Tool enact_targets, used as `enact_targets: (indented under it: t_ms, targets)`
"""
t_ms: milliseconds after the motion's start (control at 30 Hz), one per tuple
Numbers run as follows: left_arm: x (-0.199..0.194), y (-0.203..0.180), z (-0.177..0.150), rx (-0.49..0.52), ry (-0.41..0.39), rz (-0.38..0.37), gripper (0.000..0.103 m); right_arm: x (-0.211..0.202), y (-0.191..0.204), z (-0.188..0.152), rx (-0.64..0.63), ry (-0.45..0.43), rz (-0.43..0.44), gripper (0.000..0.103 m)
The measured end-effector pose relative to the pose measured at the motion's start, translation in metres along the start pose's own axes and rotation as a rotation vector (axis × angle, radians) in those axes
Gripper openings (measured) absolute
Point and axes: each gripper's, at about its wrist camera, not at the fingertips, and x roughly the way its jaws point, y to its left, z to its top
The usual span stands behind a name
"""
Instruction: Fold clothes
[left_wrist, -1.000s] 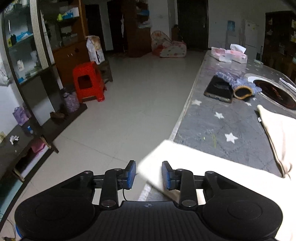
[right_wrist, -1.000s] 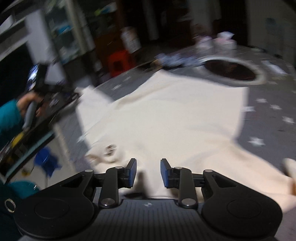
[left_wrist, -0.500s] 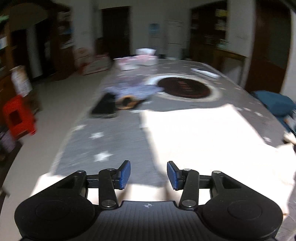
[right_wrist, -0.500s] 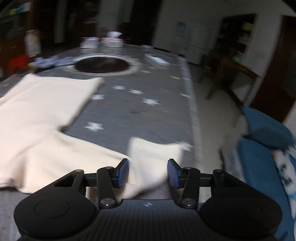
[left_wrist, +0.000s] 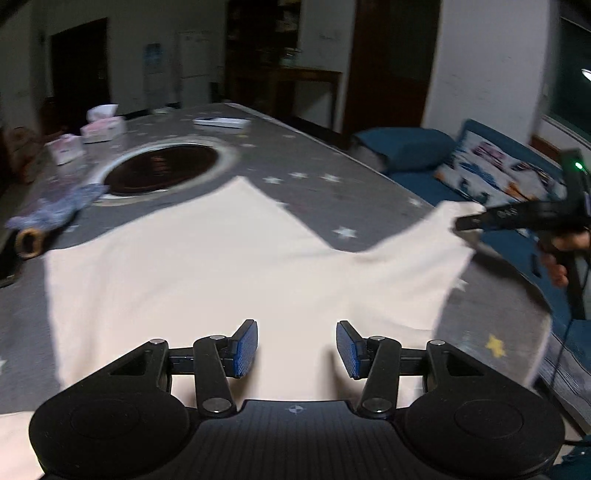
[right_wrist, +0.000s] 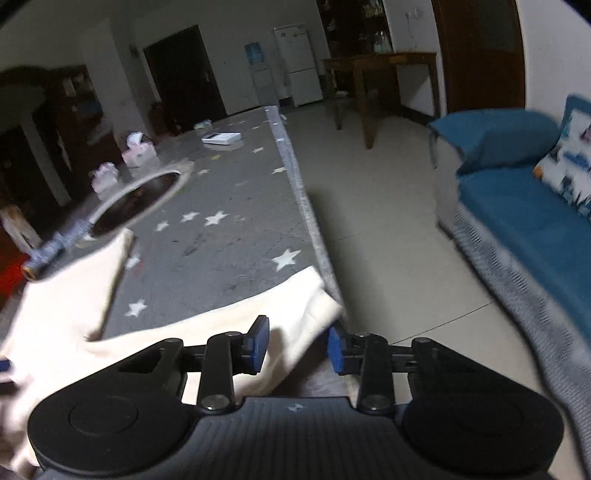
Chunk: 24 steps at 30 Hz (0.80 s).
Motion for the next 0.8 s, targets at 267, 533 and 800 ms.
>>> enact_targets:
  t_ms: [267,533,800]
  targets:
    - [0.021,-0.032,-0.002,0.060,0.037,-0.073,0.049,-0.009,-0.013,0.012,0.074,-0.047,0.048,0.003]
    - [0.026,-0.049,-0.008,0.120,0.015,-0.066,0.049,-0.025,0.005,0.035,0.029,-0.094,0.124,0.003]
    - [-0.025,-0.003,-0.012,0.012,-0.074,0.003,0.050,-0.047,0.078,0.067,-0.116,-0.098,0.310,0.003]
